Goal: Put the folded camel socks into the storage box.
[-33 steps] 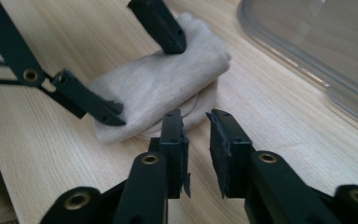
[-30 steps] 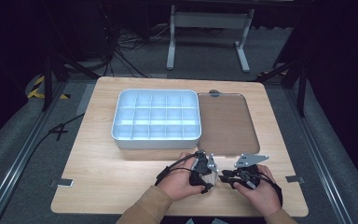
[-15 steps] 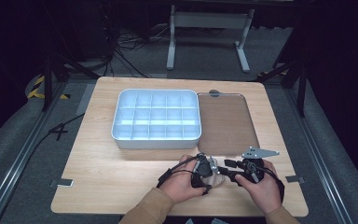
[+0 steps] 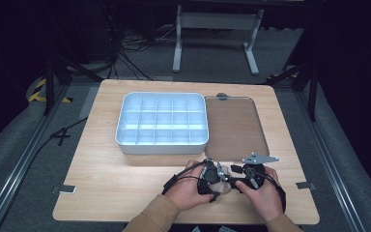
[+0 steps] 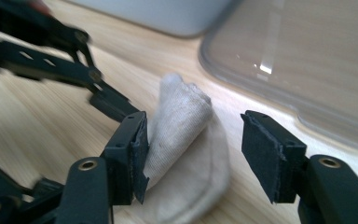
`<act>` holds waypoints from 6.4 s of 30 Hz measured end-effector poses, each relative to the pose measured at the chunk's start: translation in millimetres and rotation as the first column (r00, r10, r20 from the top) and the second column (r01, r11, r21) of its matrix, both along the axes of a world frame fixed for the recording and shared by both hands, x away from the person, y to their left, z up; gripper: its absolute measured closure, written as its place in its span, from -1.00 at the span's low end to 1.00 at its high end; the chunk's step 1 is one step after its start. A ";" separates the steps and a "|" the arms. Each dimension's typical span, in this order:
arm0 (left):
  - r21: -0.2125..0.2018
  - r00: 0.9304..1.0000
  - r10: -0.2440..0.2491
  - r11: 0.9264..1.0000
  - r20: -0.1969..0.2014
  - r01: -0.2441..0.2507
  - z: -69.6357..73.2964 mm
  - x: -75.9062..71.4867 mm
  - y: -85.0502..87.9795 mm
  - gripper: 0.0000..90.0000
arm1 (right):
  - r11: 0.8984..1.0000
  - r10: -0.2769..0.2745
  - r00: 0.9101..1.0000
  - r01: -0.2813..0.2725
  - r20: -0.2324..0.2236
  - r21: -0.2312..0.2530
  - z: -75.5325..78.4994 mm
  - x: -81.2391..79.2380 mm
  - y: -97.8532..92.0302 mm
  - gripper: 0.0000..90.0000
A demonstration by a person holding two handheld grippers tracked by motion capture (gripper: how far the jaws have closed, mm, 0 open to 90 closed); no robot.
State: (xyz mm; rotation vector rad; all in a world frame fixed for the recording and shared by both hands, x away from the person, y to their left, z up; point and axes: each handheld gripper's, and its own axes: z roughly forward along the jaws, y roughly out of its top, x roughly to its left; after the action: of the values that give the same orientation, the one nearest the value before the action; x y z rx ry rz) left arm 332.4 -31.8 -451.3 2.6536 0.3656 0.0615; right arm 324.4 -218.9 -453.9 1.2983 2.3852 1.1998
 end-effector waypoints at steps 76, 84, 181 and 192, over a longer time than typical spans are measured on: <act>-0.086 0.989 0.150 0.985 0.019 -0.148 40.7 7.2 79.8 -0.24 | 0.987 0.160 0.987 -0.160 0.011 -0.002 60.2 15.8 -10.7 0.71; -0.112 0.985 0.169 0.980 0.022 -0.166 45.7 8.7 87.3 -0.24 | 0.989 0.147 0.989 -0.147 0.012 0.016 85.9 29.6 -14.7 0.70; -0.167 0.929 0.370 0.915 -0.019 -0.367 51.7 -5.1 156.6 -0.24 | 0.831 0.206 0.967 -0.254 -0.152 -0.494 77.7 154.6 134.5 0.69; -0.160 0.930 0.367 0.917 -0.020 -0.365 50.6 -5.1 155.9 -0.25 | 0.789 0.227 0.954 -0.297 -0.194 -0.539 66.8 151.9 142.5 0.69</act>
State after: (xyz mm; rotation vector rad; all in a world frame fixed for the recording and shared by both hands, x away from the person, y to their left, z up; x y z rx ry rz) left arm 327.2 124.2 -400.7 2.3922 0.8256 0.1559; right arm 476.3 -76.4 -387.1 0.8797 2.7673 0.3849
